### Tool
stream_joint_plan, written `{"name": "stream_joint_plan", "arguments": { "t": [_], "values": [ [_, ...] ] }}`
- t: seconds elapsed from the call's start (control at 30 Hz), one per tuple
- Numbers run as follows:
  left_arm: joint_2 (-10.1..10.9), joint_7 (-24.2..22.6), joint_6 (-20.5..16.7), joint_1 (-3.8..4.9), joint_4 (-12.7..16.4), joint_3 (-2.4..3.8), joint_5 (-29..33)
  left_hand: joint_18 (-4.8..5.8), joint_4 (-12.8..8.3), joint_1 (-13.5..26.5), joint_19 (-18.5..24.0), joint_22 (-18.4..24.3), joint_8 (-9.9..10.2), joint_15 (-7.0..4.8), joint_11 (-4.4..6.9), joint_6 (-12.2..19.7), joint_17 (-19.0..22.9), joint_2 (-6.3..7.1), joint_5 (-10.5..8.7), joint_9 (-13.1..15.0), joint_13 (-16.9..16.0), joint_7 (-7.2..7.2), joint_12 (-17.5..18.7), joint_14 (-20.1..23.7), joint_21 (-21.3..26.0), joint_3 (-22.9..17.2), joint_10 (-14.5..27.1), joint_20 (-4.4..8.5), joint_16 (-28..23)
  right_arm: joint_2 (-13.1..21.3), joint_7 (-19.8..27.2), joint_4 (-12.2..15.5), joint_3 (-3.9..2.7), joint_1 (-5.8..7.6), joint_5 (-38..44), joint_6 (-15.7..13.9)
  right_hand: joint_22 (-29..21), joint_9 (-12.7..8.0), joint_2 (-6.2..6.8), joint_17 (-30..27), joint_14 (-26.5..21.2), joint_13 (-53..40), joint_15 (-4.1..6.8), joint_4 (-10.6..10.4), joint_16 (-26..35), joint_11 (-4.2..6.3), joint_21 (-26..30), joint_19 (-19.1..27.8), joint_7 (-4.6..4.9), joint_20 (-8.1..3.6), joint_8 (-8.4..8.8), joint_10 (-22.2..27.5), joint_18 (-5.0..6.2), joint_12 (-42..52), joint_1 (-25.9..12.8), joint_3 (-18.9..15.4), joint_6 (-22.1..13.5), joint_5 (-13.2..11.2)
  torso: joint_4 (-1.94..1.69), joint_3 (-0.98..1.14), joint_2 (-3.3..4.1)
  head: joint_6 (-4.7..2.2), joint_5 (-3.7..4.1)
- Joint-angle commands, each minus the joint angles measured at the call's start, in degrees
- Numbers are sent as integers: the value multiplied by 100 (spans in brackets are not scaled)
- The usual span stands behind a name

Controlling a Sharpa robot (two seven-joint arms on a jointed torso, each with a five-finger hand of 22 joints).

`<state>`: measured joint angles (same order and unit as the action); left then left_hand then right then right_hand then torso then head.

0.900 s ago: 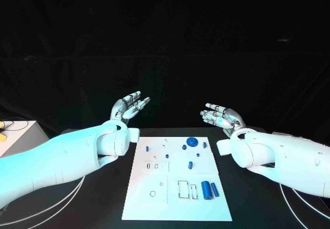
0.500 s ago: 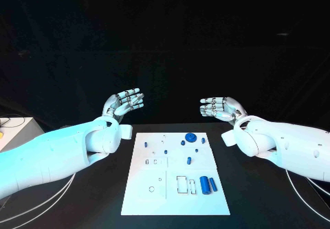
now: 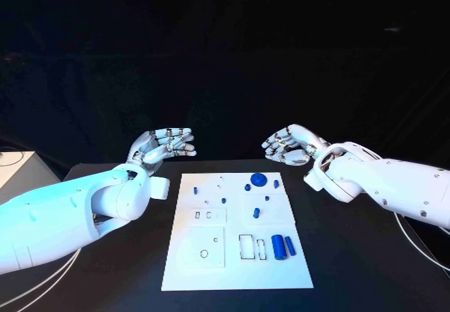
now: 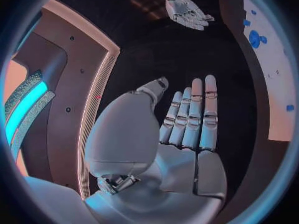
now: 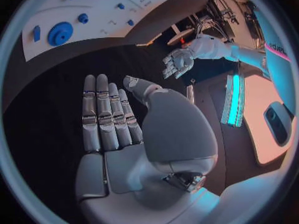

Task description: Assemble the parts on the task board

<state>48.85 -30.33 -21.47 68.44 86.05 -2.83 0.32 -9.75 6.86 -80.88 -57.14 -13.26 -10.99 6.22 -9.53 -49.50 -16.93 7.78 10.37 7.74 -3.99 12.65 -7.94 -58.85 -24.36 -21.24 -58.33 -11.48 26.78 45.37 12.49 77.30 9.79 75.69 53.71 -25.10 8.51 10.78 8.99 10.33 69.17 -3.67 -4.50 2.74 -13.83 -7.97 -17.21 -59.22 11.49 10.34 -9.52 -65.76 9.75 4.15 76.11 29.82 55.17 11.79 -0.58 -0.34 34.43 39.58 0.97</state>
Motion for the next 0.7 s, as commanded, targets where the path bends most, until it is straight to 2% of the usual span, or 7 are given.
{"name": "stream_joint_plan", "arguments": {
  "t": [0.03, 0.17, 0.23, 0.27, 0.37, 0.5, 0.7],
  "values": [
    [101, 77, 346, 12, 150, 12, -271, -39, -40, 30, -65, -263, -42, -56, 17, -50, -224, 84, -9, 3, 9, 31, 56, 17, -415, -120, -74, 76, 387, 7, -578, 63, -3, 47, 1450, 386, 567, 14, 93, 667, 1226, -21, 371, -41, -726, 264, -974, -819, -178, -443, -45, -641, 68, -30, 66, -243, 412, -52, -36, -9, 181, -30, 51],
    [238, 111, 454, 13, 345, 17, -359, -35, -91, 112, 41, -846, -63, -101, 37, -54, -589, 162, -11, -1, 9, 15, 141, 138, -1284, -329, -133, 140, 1036, 10, -925, 125, -4, 87, 2053, 601, 852, 15, 179, 1140, 1574, -34, 466, -125, -1286, 338, -1396, -1048, -247, -548, -8, -796, 63, -35, 25, -199, 511, -34, -74, -22, 284, -14, 102],
    [285, 128, 504, 11, 428, 19, -387, -38, -118, 165, 206, -1205, -74, -119, 45, -46, -796, 201, -13, -2, 7, 12, 185, 218, -1801, -452, -154, 148, 1421, 2, -1073, 146, -5, 97, 2347, 685, 1202, 60, 267, 1725, 1723, -60, 534, -222, -2270, 429, -1866, -1378, -300, -620, -7, -921, 47, -43, -45, -107, 589, 110, -109, -36, 344, -1, 121],
    [298, 134, 522, 10, 459, 19, -394, -46, -125, 181, 235, -1305, -79, -126, 45, -45, -855, 211, -13, -1, 7, 4, 195, 213, -1950, -482, -161, 149, 1539, -3, -1131, 151, -5, 100, 2466, 717, 2708, 123, 452, 3027, 1553, -62, 531, -309, -3852, 448, -3173, -1751, -288, -623, 36, -904, -155, 0, -79, 86, 571, 115, -130, -43, 370, 1, 136],
    [321, 154, 568, 7, 531, 19, -406, -68, -146, 259, 282, -1802, -112, -169, 77, -56, -1217, 262, -17, 12, 6, -22, 230, 181, -2729, -639, -218, 174, 2225, -26, -1276, 151, -5, 104, 2768, 794, 4279, 170, 501, 4377, 1735, -23, 484, -426, -5124, 366, -4419, -2080, -270, -608, 86, -695, -361, -57, -146, 196, 492, 109, -180, -64, 433, 7, 174],
    [339, 173, 602, 5, 609, 20, -413, -75, -159, 297, 395, -2003, -131, -171, 82, -53, -1327, 284, -18, 22, 4, -23, 247, 216, -3040, -725, -245, 166, 2469, -74, -1424, 133, -5, 97, 3067, 870, 5294, 237, 585, 5163, 1757, -6, 449, -512, -5878, 312, -5228, -2274, -246, -552, 119, -479, -500, -63, -176, 264, 422, 69, -228, -95, 495, 14, 219],
    [371, 190, 624, 5, 705, 20, -416, -78, -164, 325, 438, -2102, -142, -173, 85, -49, -1373, 299, -22, 28, 4, -28, 258, 225, -3203, -762, -255, 163, 2588, -192, -1610, 89, -4, 63, 3372, 942, 5564, 287, 672, 5350, 1709, -3, 420, -571, -6131, 271, -5452, -2264, -247, -484, 178, -230, -520, -65, -193, 218, 299, -17, -260, -109, 572, 13, 257]
  ]
}}
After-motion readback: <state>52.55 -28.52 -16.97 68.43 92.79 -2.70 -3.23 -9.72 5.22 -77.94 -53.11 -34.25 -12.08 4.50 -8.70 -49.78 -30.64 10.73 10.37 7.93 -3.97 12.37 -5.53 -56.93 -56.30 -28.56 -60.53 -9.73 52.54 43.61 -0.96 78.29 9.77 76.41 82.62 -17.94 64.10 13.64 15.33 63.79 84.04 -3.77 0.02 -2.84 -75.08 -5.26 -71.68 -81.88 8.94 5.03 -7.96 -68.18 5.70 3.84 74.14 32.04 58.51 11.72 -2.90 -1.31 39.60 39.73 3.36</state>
